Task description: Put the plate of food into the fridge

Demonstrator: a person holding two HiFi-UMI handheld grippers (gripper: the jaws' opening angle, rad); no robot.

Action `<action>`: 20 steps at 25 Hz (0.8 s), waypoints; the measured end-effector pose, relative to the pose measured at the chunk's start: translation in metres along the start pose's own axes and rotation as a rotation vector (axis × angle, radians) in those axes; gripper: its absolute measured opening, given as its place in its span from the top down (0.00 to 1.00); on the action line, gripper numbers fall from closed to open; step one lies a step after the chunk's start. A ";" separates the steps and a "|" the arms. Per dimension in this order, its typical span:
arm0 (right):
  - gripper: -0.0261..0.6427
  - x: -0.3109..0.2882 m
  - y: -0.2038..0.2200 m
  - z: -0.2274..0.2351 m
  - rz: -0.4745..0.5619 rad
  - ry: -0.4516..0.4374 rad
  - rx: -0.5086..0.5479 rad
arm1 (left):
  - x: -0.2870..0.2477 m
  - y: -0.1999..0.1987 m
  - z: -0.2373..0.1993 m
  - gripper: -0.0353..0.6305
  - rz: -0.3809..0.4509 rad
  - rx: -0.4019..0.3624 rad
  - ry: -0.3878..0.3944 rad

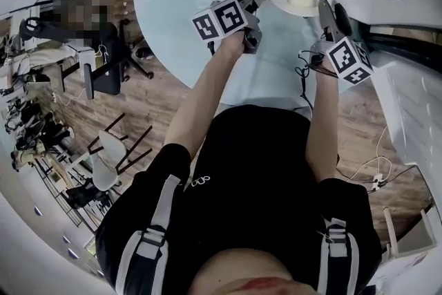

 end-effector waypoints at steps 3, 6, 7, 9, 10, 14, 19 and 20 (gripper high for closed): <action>0.57 0.009 -0.005 -0.008 -0.002 -0.019 0.054 | 0.027 -0.003 0.001 0.75 0.055 0.043 0.016; 0.59 0.018 -0.009 -0.026 -0.005 -0.053 0.121 | 0.052 -0.006 0.013 0.83 0.121 0.070 0.047; 0.63 0.021 -0.010 -0.032 -0.006 -0.065 0.151 | 0.059 -0.006 0.019 0.86 0.142 0.074 0.058; 0.72 0.030 -0.016 -0.044 -0.007 -0.089 0.222 | 0.073 -0.004 0.033 0.95 0.186 0.066 0.092; 0.76 0.035 -0.019 -0.050 -0.006 -0.104 0.255 | 0.080 -0.003 0.042 0.95 0.211 0.047 0.115; 0.91 0.057 -0.032 -0.077 -0.003 -0.196 0.345 | 0.102 0.000 0.083 0.94 0.288 -0.074 0.222; 0.96 0.083 -0.034 -0.107 -0.050 -0.411 0.386 | 0.107 0.005 0.133 0.95 0.318 -0.272 0.279; 0.96 0.088 -0.034 -0.110 -0.050 -0.430 0.408 | 0.107 0.007 0.140 0.95 0.327 -0.312 0.277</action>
Point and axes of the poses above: the fingertips, and each gripper's own axes: x backward along the fingers, z to its right, y out of its underside, the point moved 4 cm from there along x, backward along the fingers, and after that the axes turned 5 degrees about -x, right-handed, at the moved point
